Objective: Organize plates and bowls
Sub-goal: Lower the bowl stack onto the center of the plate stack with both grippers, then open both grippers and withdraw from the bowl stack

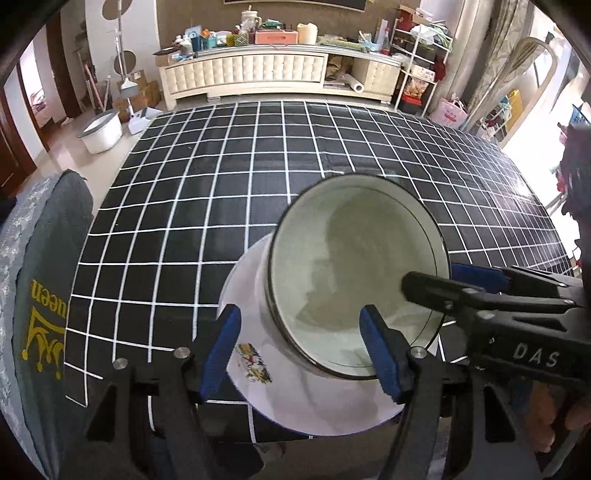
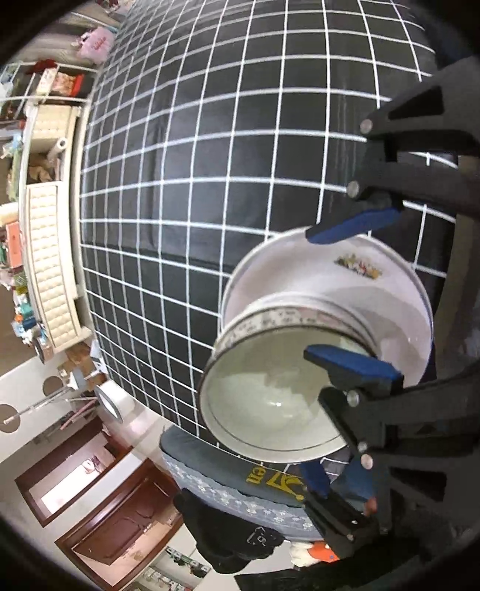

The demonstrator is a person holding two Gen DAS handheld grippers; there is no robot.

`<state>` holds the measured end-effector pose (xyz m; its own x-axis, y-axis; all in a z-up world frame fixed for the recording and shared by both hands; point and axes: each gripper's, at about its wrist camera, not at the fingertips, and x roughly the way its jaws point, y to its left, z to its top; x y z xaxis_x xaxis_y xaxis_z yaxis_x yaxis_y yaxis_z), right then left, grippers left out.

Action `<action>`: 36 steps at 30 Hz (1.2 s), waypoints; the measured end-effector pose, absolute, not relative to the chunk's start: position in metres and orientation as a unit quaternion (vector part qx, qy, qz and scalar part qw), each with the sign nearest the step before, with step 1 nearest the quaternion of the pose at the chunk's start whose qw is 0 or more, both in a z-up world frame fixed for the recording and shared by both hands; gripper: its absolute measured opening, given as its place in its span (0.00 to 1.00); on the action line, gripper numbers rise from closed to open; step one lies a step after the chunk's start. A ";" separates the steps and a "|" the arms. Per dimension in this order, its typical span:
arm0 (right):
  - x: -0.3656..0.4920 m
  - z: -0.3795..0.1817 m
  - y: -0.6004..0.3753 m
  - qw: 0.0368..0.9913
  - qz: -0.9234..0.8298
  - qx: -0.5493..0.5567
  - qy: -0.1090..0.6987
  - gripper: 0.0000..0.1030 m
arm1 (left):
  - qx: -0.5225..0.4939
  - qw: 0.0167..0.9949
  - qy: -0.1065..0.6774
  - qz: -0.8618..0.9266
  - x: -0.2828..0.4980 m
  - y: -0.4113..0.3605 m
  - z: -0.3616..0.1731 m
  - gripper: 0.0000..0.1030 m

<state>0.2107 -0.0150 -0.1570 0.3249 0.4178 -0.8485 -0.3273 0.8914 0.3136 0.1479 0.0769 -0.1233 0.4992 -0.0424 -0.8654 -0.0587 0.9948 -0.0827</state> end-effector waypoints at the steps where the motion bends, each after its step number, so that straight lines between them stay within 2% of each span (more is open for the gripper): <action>1: 0.211 -0.155 -0.018 0.816 0.227 0.047 0.530 0.60 | -0.055 0.866 0.498 0.008 0.147 0.078 -0.121 0.63; 12: 0.190 -0.129 -0.038 0.839 0.225 0.048 0.493 0.61 | -0.044 0.894 0.444 0.043 0.119 0.073 -0.084 0.63; 23: 0.139 -0.092 -0.069 0.890 0.193 0.012 0.412 0.65 | -0.035 0.923 0.382 0.028 0.074 0.042 -0.054 0.63; 24: 0.132 -0.089 -0.072 0.896 0.188 0.008 0.402 0.69 | -0.032 0.926 0.375 0.029 0.068 0.039 -0.052 0.65; 26: 0.118 -0.081 -0.078 0.908 0.181 -0.004 0.378 0.73 | -0.025 0.932 0.361 0.031 0.057 0.033 -0.046 0.80; 28: 0.106 -0.074 -0.081 0.917 0.179 -0.015 0.357 0.78 | -0.017 0.938 0.345 0.028 0.045 0.025 -0.040 0.81; 33: 0.080 -0.068 -0.089 0.932 0.160 -0.034 0.323 0.90 | -0.007 0.946 0.323 0.012 0.018 0.011 -0.032 0.99; 36: 0.065 -0.071 -0.093 0.938 0.149 -0.052 0.310 0.99 | 0.003 0.951 0.310 0.016 0.001 0.003 -0.031 0.99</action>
